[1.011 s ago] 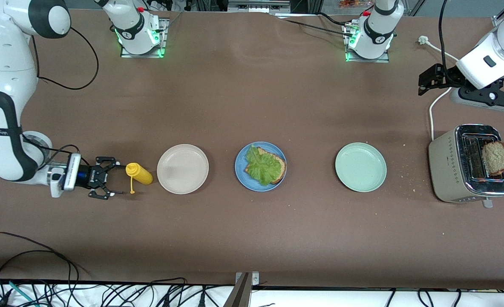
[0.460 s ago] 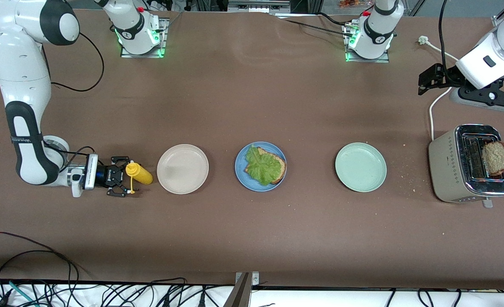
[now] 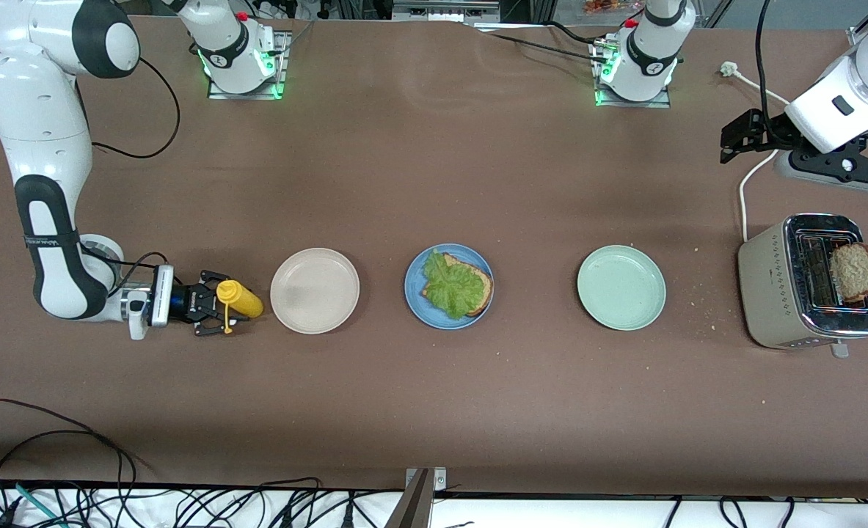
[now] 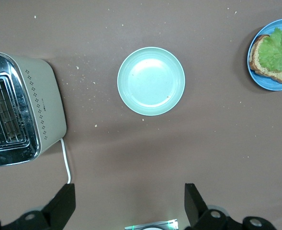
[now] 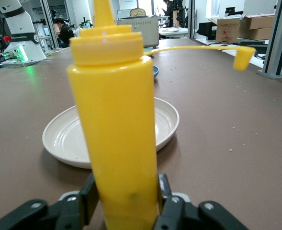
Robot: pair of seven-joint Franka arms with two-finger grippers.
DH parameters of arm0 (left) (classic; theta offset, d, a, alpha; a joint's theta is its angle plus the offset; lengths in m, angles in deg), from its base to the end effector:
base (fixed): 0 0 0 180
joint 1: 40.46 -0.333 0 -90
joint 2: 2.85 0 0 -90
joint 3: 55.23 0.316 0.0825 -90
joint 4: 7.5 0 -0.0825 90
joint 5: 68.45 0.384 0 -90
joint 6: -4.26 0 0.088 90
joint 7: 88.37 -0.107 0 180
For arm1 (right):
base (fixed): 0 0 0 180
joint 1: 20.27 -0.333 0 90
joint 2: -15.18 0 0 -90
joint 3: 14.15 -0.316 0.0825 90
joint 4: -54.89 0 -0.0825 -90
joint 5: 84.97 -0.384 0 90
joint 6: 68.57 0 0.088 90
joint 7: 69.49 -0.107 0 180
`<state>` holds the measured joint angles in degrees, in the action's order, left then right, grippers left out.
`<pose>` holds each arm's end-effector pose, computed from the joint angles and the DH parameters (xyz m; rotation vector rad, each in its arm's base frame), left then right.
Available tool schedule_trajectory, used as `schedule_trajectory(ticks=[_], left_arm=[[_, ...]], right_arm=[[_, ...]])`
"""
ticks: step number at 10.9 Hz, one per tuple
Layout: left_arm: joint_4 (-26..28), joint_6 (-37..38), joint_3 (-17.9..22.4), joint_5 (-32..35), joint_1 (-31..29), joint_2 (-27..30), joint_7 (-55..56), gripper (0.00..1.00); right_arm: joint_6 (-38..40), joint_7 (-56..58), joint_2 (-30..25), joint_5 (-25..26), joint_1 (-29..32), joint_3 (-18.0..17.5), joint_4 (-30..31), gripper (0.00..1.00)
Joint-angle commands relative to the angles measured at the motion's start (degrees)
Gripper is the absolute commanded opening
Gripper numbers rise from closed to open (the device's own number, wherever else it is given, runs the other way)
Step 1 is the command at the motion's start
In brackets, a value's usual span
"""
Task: Make sandwich in blue plate with both arms
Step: 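Close the right gripper around the yellow bottle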
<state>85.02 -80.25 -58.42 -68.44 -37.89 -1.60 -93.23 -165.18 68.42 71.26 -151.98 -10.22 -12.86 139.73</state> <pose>0.5334 -0.0541 0.6081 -3.1204 0.2899 0.1851 0.6524 -0.0386 0.0922 -1.4633 -1.4380 -0.9355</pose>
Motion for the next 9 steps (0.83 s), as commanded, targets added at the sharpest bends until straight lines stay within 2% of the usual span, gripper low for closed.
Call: schedule_trajectory(ticks=[1, 2, 5, 7, 9], left_arm=[[0.1, 0.6, -0.4, 1.3, -0.3, 0.8, 0.3, 1.00], [0.1, 0.7, -0.4, 1.3, -0.2, 0.8, 0.3, 1.00], [0.1, 0.8, -0.4, 1.3, -0.2, 0.8, 0.3, 1.00], [0.1, 1.7, -0.5, 1.3, -0.2, 0.9, 0.3, 1.00], [0.1, 1.8, -0.8, 1.3, -0.1, 0.9, 0.3, 1.00]], right_arm=[[-0.6, 1.0, 0.0, -1.2, -0.5, -0.2, 0.0, 0.06], [-0.7, 1.0, -0.3, -1.1, -0.6, -0.2, -0.1, 0.00], [-0.8, -0.7, -1.0, -0.8, -2.3, 0.3, -0.5, 0.00], [-1.0, -5.0, -1.5, -0.4, -4.4, 3.3, -1.2, 0.00], [-1.7, -10.5, -4.0, 3.8, -6.3, 5.2, -1.1, 0.00]])
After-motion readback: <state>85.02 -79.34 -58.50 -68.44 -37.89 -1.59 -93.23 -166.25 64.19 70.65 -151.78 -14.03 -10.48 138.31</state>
